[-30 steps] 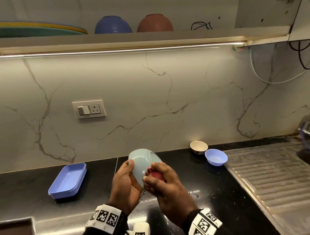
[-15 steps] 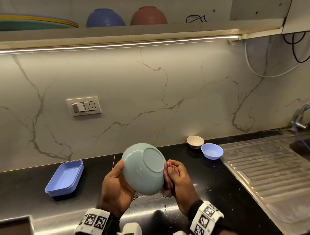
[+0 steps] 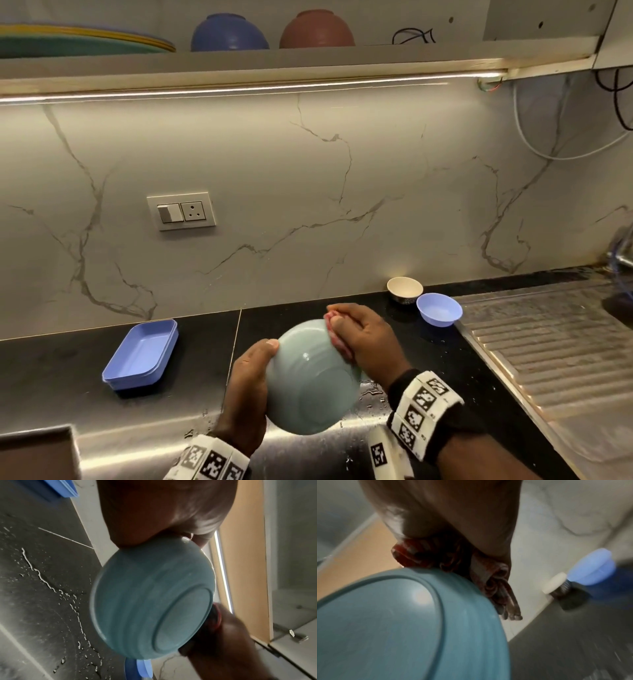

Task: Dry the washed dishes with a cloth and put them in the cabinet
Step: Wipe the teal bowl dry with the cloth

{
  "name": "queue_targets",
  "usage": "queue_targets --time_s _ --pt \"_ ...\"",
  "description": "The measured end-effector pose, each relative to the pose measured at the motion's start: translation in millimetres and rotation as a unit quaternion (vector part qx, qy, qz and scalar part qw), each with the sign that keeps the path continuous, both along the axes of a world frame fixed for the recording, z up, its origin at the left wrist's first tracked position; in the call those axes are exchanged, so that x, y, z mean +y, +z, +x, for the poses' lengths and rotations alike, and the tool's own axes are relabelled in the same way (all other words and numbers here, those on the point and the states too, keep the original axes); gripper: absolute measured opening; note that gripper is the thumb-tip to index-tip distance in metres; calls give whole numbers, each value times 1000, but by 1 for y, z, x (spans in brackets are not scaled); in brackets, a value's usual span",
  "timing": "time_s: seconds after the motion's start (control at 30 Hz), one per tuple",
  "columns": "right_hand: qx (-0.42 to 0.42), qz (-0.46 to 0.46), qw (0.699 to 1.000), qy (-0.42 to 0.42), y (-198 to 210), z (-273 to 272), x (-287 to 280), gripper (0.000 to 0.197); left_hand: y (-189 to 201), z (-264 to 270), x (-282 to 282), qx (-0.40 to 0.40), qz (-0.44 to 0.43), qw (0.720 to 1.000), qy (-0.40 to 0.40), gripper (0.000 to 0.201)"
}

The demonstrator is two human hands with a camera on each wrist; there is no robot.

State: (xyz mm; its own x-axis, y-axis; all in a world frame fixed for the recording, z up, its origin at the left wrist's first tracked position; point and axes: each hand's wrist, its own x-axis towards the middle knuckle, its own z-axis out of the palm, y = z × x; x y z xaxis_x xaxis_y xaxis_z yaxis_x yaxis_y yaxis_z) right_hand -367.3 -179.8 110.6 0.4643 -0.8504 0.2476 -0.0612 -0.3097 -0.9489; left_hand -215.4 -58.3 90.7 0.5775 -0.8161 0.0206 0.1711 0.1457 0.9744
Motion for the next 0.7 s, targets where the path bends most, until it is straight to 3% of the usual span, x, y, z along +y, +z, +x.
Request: queue_targets --time_s 0.07,0.13,0.27,0.33,0.47,0.6,0.7 --pt "112 -146 983 3 6 7 6 39 -2 -2 -2 -8 -1 1000 4 40" --pt "186 -264 946 7 13 15 17 42 0 -6 -6 25 2 1000 -13 44" --pt "245 -424 872 14 6 28 37 36 9 -8 -10 88 15 995 -53 70" --pt "253 -445 859 18 2 30 39 34 9 -6 -10 82 24 995 -57 76" --pt "239 -405 882 28 2 29 29 36 5 -1 -10 55 16 997 -45 68" --pt "139 -181 973 27 -4 18 -2 37 2 3 -12 21 -2 1000 1 57" --pt "85 -94 992 2 -20 10 -11 34 3 8 -14 64 -20 997 26 45"
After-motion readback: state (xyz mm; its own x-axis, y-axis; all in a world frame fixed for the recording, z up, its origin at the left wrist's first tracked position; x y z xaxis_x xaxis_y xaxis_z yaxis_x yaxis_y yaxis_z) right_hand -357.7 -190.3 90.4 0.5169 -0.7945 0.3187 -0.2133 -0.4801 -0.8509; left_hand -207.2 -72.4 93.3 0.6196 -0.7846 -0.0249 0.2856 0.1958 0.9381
